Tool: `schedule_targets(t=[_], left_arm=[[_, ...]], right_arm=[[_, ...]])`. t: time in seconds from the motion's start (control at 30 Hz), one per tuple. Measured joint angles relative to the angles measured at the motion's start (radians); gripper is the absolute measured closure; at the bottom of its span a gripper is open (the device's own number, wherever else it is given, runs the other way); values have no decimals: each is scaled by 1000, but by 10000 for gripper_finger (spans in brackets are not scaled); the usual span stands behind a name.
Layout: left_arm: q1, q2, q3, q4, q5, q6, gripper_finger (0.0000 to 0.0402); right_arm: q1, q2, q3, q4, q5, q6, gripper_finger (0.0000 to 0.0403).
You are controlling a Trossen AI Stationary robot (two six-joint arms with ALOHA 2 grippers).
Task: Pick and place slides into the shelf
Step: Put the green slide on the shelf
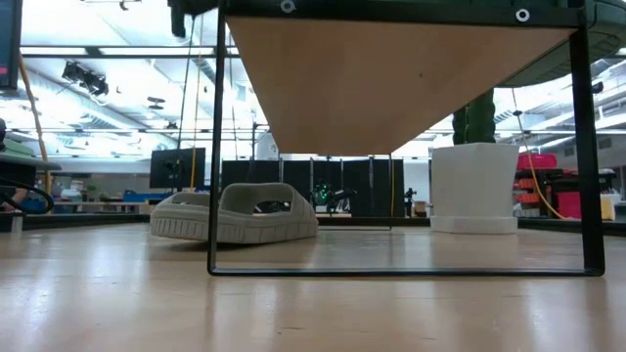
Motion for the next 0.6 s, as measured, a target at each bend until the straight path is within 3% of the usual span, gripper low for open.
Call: schedule_targets(t=[0.33,0.6], left_arm=[[0,0,0,220,-24,456,271],[0,2,0,248,88,476,233]], right_arm=[[-19,92,0,222,-14,75,335],[-61,127,0,341,-14,111,335]])
